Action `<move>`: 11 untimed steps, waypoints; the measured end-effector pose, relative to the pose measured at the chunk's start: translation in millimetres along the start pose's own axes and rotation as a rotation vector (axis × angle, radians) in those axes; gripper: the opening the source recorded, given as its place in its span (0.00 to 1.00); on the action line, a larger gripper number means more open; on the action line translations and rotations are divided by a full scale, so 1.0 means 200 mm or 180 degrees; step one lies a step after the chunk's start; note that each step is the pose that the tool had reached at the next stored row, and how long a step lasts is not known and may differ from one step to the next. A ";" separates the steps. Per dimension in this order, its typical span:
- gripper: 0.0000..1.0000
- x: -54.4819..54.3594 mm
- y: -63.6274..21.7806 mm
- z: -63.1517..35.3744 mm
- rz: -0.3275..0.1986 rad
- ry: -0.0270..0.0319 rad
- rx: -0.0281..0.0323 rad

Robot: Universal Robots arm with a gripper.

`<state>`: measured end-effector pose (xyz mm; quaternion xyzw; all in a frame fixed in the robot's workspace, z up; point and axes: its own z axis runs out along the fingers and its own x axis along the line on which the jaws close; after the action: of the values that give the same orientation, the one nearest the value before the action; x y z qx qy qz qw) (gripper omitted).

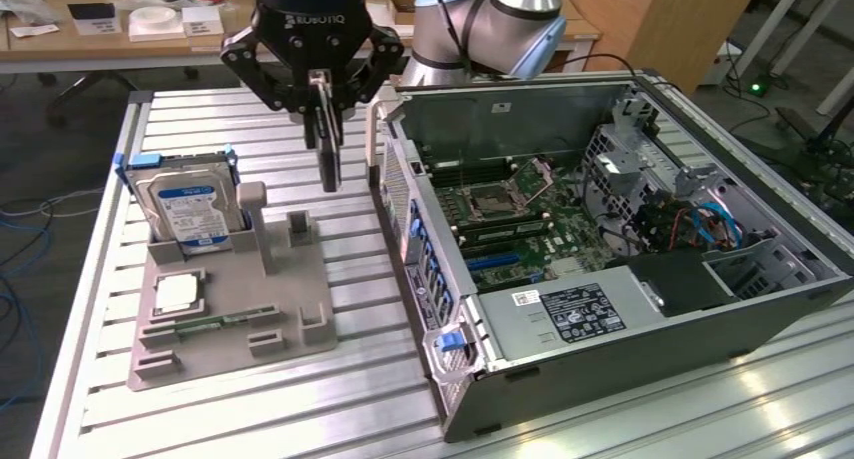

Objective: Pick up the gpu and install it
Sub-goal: 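Pick up the gpu and move the gpu toward the slot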

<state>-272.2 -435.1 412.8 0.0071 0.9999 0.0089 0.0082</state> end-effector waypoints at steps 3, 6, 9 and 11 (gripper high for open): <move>0.28 -0.03 0.000 0.001 0.0000 0.0000 0.0000; 0.28 -0.07 0.001 0.002 0.0000 0.0000 0.0000; 0.28 -0.11 0.002 0.002 0.0000 0.0000 0.0000; 0.28 -0.14 0.002 0.002 0.0000 0.0000 0.0000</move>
<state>-244.9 -435.1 412.7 0.0071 0.9999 0.0089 0.0082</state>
